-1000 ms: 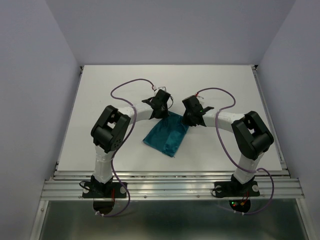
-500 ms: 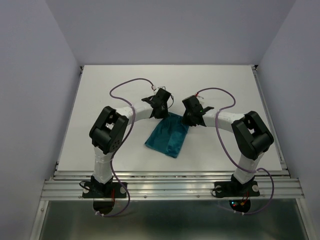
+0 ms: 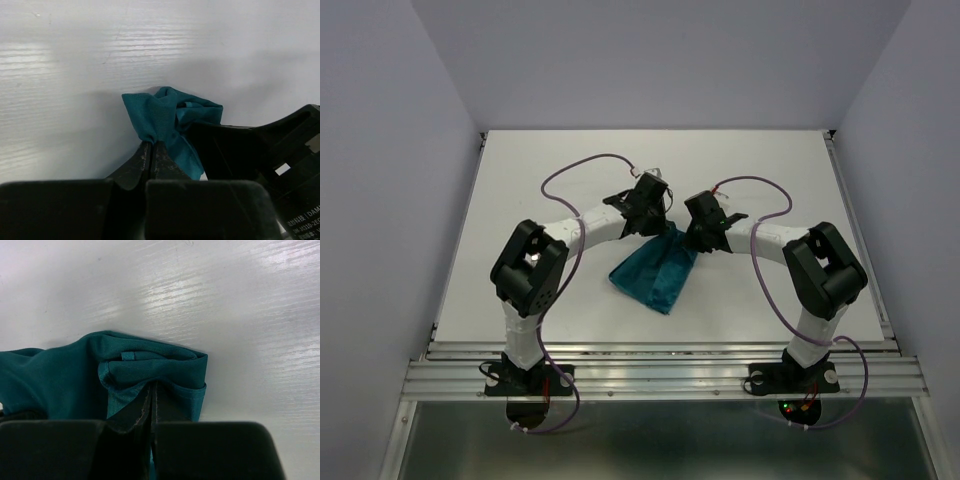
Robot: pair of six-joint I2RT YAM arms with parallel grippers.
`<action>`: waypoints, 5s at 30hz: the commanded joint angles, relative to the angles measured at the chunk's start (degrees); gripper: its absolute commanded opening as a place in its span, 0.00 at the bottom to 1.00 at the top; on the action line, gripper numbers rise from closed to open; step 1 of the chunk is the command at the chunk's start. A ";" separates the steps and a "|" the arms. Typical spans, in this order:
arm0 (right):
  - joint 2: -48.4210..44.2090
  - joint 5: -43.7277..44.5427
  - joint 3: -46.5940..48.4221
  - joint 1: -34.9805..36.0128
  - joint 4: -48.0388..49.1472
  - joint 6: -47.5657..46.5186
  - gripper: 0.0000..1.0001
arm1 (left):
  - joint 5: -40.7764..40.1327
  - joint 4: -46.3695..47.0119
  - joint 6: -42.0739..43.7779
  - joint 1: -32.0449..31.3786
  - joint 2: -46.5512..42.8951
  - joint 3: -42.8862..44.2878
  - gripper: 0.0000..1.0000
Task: Fold the napkin into a case and place the utensils inside
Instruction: Pick up the 2/3-rectangle-folded napkin from the center of the board, then fold the 2/3-rectangle-folded napkin at the center of the board.
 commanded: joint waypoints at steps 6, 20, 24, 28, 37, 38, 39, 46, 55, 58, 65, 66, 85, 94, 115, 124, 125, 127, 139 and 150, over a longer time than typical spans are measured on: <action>1.77 -0.10 -0.53 -0.19 -1.59 1.01 0.01 | 5.65 4.86 -3.98 -2.66 -0.01 -0.75 0.00; 0.80 -0.98 -1.58 -0.19 -0.89 1.10 0.01 | 6.00 7.58 -7.94 -4.33 6.14 -0.04 0.00; 0.62 -1.42 -1.76 -0.19 -0.62 1.10 0.01 | 6.09 8.11 -8.55 -4.33 7.72 -0.04 0.00; 0.18 -1.94 -2.02 -0.19 -0.54 1.10 0.01 | 6.00 8.28 -8.73 -4.33 8.78 -0.39 0.00; -8.59 -2.82 -3.33 -4.49 -0.71 -1.62 0.12 | 6.09 8.55 -6.98 -4.33 8.87 -1.62 0.00; -9.48 -3.26 -3.69 -5.19 -0.71 -1.89 0.16 | 6.26 8.64 -6.71 -4.33 8.87 -1.71 0.00; -10.18 -3.79 -3.95 -6.59 -0.62 -2.32 0.22 | 6.27 8.90 -6.36 -4.33 8.78 -1.80 0.00; -11.42 -13.96 -6.24 -10.21 3.85 -7.24 0.79 | 6.97 9.16 -5.48 -4.33 9.40 -1.36 0.00; -8.00 -21.89 -6.77 -10.21 7.99 -7.77 0.89 | 7.67 9.69 -4.95 -4.33 8.96 -1.71 0.00; -6.07 -22.16 -6.68 -10.21 8.16 -7.78 0.90 | 8.11 9.69 -4.60 -4.33 8.61 -1.54 0.00; -3.42 -19.44 -6.59 -10.21 7.29 -6.72 0.84 | 8.73 11.71 -3.02 -4.33 7.29 -1.89 0.00; -3.16 -19.18 -6.59 -10.21 7.29 -6.20 0.84 | 8.73 11.80 -2.85 -4.33 7.20 -1.97 0.00; -1.57 -15.04 -6.15 -10.21 6.50 -1.62 0.74 | 9.87 14.44 -2.32 -4.33 6.41 -2.68 0.00; -1.57 -13.81 -8.79 -10.21 6.85 -0.83 0.56 | 9.87 14.53 -2.05 -4.33 6.14 -2.50 0.00; -2.01 -13.02 -8.79 -10.21 6.76 -0.39 0.01 | 8.12 10.49 0.23 -4.51 2.72 -2.85 0.49; -1.66 -12.58 -8.96 -10.21 6.50 0.13 0.01 | 4.42 4.60 1.20 -4.60 -5.01 -4.61 0.56; -1.58 -12.49 -8.88 -10.21 6.50 0.13 0.01 | 4.16 4.33 1.11 -4.60 -5.63 -5.31 0.56; -1.66 -12.58 -8.96 -10.21 6.49 -0.04 0.01 | 3.46 2.49 0.76 -4.60 -7.99 -5.84 0.56; -1.14 -12.58 -8.61 -10.21 6.41 -0.13 0.01 | -1.65 2.47 -7.06 2.52 -20.92 -20.68 0.00; -1.05 -12.58 -7.73 -10.21 5.44 -0.22 0.01 | 0.90 2.14 -5.05 1.30 -15.65 -20.88 0.00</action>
